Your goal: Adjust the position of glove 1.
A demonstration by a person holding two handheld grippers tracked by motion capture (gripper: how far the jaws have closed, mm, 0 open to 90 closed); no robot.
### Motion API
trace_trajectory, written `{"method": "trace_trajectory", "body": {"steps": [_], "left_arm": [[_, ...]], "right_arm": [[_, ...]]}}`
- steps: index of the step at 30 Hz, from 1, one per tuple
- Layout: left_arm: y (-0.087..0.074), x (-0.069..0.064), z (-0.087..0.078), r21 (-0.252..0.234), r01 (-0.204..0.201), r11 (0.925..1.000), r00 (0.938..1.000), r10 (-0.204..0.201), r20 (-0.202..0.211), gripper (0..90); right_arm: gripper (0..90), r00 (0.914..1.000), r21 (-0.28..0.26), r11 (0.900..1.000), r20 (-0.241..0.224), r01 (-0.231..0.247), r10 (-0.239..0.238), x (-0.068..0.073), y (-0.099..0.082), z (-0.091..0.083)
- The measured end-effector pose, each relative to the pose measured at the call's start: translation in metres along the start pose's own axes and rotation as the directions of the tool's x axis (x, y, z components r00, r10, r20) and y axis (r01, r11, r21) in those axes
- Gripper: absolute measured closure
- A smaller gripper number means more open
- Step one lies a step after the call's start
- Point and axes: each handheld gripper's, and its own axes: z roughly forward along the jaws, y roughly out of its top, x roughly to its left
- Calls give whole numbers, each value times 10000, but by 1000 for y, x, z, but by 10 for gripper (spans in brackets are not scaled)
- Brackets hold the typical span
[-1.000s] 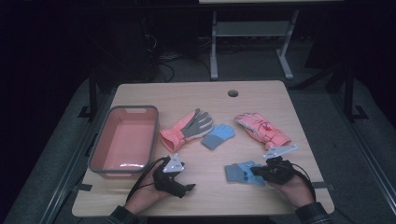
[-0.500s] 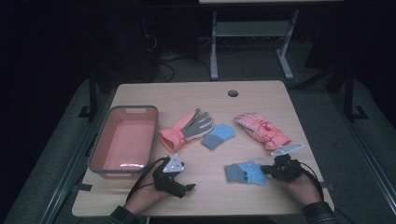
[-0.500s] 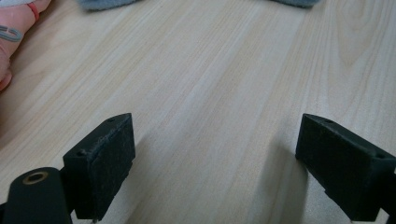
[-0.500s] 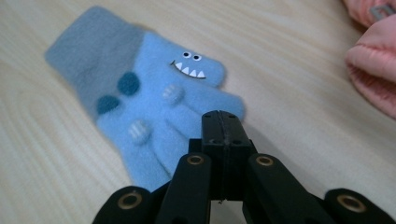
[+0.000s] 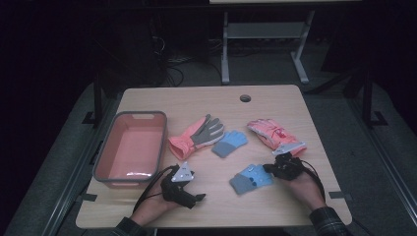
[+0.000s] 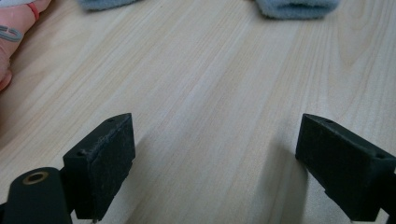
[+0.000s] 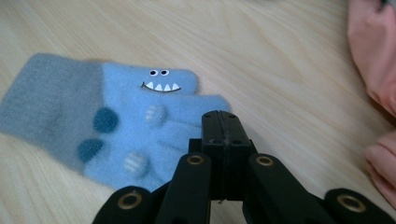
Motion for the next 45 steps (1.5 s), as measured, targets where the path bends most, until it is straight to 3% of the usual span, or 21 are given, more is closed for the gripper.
{"method": "trace_trajectory", "body": {"steps": [10, 17, 24, 34, 39, 45], "left_arm": [[0, 0, 0, -2, 10, 10000, 10000, -10, -3, 111], [0, 0, 0, 1, 8, 10000, 10000, -8, -6, 112], [0, 0, 0, -10, 27, 10000, 10000, -27, -17, 112], [0, 1, 0, -31, 21, 10000, 10000, -22, -83, 112], [0, 1, 0, -20, 3, 10000, 10000, -3, -81, 112], [0, 1, 0, -31, 11, 10000, 10000, -11, -81, 111]], "right_arm": [[900, 9965, -93, 9976, -484, 684, -687, 19, 8, 11], [900, 9880, -125, 9930, -997, 1172, -1179, 36, 12, 17], [863, 9899, -425, 9939, -949, 1017, -1054, 33, 12, 12], [480, 9993, -948, 9949, 124, 356, -345, 10, -7, -7], [361, 9999, -1133, 9936, 165, 37, -18, 1, -24, -15], [222, 9991, -1403, 9898, 378, 254, -203, -4, -39, -21]]}}
